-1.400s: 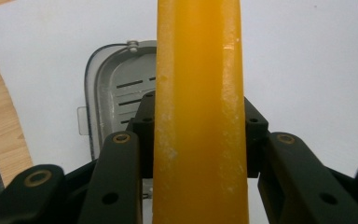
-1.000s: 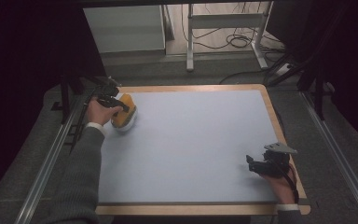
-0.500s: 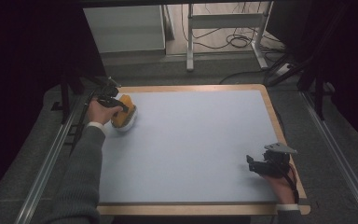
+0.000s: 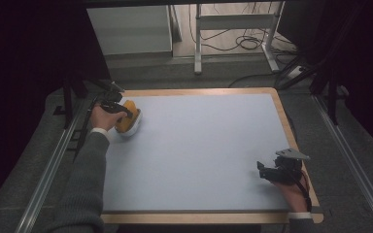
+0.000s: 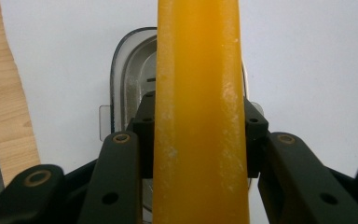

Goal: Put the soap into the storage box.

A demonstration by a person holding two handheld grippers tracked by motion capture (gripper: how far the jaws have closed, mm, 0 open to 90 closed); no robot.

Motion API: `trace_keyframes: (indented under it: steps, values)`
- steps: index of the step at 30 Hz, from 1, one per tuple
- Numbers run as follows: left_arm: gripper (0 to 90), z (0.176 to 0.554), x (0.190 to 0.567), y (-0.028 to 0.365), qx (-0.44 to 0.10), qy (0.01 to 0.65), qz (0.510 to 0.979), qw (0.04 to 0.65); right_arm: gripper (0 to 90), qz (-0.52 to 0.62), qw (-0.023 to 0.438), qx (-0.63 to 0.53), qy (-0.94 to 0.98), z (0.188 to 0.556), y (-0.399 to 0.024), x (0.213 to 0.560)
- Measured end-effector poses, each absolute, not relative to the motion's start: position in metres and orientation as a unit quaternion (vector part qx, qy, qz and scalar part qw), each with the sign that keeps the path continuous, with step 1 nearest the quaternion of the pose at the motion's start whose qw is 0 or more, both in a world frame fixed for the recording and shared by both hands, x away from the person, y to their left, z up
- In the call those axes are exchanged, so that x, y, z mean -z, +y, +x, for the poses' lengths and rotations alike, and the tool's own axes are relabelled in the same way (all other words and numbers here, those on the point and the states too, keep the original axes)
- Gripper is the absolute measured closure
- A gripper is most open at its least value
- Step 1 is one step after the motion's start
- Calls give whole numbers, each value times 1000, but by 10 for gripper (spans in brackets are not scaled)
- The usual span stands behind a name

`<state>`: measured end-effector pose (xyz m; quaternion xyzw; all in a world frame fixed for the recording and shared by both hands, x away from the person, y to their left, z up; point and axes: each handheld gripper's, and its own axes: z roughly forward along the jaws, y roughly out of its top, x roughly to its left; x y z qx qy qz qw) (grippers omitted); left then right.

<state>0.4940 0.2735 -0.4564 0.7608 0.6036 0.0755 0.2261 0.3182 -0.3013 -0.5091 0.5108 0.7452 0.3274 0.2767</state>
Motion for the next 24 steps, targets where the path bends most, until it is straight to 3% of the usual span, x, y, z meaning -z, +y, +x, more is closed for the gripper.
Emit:
trace_keyframes:
  steps: [6,24]
  values:
    - [596,494,457,273,-77,604,756,240,66,511,277,-328,745,318,-301,509]
    - [380,491,450,279,-104,601,758,231,66,509,276,-326,747,318,-300,510]
